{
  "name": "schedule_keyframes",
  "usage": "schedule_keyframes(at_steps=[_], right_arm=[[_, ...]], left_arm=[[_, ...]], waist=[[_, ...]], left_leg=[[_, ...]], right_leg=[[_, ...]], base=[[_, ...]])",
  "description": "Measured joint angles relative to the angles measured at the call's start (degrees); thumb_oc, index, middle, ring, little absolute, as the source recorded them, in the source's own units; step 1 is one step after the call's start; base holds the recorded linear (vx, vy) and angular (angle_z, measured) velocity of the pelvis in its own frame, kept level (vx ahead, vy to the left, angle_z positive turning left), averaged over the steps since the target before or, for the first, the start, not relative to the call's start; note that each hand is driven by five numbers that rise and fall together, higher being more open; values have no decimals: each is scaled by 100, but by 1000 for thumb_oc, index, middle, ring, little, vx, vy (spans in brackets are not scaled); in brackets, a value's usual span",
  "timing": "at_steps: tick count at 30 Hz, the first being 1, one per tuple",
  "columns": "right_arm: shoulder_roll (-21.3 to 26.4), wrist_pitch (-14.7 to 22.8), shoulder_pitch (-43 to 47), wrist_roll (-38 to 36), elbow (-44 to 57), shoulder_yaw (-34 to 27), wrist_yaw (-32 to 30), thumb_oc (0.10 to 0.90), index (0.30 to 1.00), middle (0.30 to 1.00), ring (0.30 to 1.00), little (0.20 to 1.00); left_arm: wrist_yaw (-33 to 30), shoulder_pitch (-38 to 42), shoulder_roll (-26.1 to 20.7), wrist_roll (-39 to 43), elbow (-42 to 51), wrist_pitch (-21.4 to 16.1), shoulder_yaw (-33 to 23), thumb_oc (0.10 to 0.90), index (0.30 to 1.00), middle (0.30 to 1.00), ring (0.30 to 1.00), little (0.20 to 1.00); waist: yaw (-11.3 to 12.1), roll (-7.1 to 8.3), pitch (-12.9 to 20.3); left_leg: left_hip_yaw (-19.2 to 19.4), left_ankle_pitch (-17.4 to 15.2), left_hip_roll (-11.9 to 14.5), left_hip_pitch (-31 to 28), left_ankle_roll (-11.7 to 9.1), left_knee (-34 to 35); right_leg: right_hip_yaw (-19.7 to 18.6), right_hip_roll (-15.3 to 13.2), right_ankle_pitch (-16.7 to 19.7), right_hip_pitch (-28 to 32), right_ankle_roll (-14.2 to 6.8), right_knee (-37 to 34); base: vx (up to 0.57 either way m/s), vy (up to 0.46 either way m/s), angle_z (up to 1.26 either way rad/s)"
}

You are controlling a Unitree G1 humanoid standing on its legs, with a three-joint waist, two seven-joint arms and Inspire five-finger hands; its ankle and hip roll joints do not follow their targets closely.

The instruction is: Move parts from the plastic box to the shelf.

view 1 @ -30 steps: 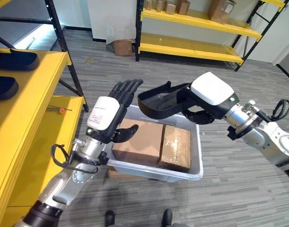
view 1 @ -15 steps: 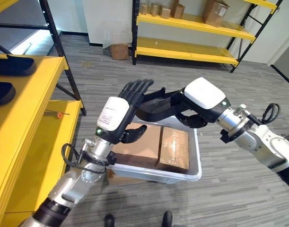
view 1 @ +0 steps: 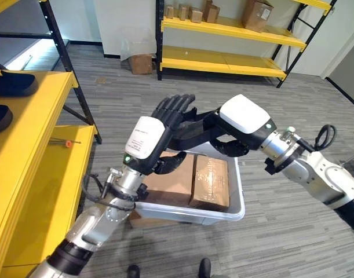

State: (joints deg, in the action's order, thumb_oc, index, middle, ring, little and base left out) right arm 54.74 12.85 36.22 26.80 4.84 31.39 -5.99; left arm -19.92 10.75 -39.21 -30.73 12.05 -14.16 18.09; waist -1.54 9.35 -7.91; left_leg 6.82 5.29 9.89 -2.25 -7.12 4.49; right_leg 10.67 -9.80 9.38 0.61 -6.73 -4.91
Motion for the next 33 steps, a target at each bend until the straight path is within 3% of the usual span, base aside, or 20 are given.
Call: schedule_keyframes(at_steps=[1,2,3,31,32,33], right_arm=[[0,-2,0,0,0,5,0,400,300,300,300,300],[0,-2,0,0,0,5,0,400,300,300,300,300],[0,-3,1,0,0,6,0,400,300,300,300,300],[-115,-38,99,-116,3,97,-5,400,300,300,300,300],[-117,-38,98,-124,3,97,-5,900,1000,1000,1000,1000],[-133,-40,88,-162,12,89,-3,900,1000,1000,1000,1000]], left_arm=[[0,2,0,0,0,0,0,649,649,649,649,649],[0,2,0,0,0,0,0,594,572,572,572,572],[0,3,0,0,0,0,0,400,300,300,300,300],[8,-19,185,7,-68,159,7,400,300,300,300,300],[8,-24,187,8,-68,159,3,400,300,300,300,300],[8,-35,187,8,-67,157,-13,400,300,300,300,300]], waist=[[0,0,0],[0,0,0],[0,0,0],[-9,-22,51],[-8,-27,55],[-10,-34,59]], left_leg=[[4,0,0,-2,0,0],[6,0,0,-4,0,0],[6,0,0,-6,0,0],[78,-18,-3,-71,14,3],[79,-20,-2,-71,14,4],[82,-19,-2,-74,14,3]], right_leg=[[-5,0,0,0,0,0],[-8,0,1,1,0,0],[-10,0,1,1,0,0],[-71,1,14,12,0,-1],[-74,-1,12,13,0,-3],[-76,-1,13,11,0,-2]], base=[[0,0,0],[0,0,0],[0,0,0],[-2,1,-1],[0,0,0],[0,0,0]])
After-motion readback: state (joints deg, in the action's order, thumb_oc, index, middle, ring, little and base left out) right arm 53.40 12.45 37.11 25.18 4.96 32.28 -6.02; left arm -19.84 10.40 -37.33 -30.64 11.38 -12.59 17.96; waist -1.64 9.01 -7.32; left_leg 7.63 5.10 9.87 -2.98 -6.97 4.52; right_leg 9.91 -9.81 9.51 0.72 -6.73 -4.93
